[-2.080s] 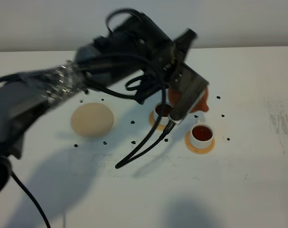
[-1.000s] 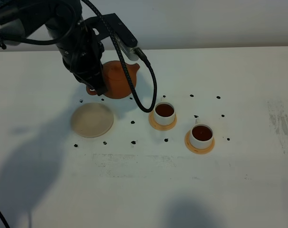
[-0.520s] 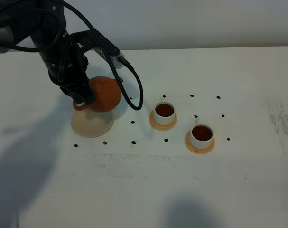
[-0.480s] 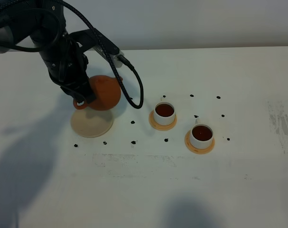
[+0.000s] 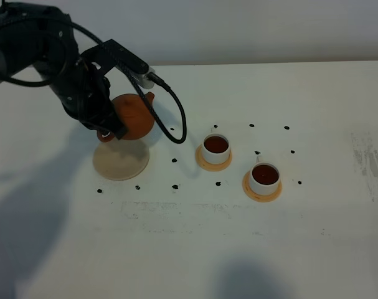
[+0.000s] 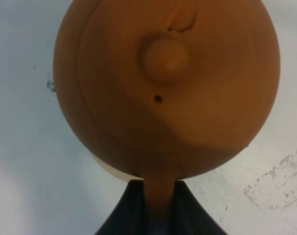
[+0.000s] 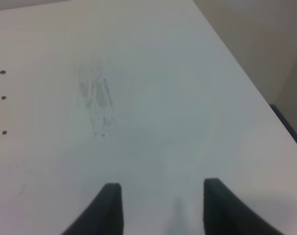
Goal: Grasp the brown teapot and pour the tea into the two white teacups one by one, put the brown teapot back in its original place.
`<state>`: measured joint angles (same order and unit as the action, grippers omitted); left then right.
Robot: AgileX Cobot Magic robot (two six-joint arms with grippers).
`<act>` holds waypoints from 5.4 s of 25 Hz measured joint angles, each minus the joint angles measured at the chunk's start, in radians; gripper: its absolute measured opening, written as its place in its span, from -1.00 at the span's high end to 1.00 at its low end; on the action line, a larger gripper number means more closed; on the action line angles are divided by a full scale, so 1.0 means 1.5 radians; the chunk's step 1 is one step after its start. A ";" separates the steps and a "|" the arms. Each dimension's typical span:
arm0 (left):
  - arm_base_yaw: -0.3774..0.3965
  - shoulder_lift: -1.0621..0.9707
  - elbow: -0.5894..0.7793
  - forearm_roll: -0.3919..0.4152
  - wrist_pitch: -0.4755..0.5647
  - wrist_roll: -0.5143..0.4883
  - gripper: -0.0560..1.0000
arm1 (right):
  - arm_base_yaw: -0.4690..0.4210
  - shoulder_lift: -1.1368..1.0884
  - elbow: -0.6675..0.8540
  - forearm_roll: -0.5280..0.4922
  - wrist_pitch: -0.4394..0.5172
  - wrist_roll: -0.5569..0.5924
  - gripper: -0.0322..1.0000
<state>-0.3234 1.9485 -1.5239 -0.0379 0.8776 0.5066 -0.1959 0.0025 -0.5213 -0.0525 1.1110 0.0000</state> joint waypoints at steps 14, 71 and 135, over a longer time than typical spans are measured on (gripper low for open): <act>0.021 -0.034 0.088 -0.001 -0.029 -0.142 0.73 | 0.000 0.000 0.000 0.000 0.000 0.000 0.16; 0.031 0.054 0.088 -0.019 -0.030 -0.203 0.61 | 0.000 0.000 0.000 0.000 -0.001 0.000 0.16; 0.314 -1.051 0.684 0.015 0.101 -0.347 -0.02 | 0.000 0.000 0.000 0.000 -0.001 0.000 0.16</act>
<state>0.1475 0.3714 -0.4983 -0.0160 1.0296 -0.0141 -0.1959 0.0025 -0.5213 -0.0525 1.1103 0.0000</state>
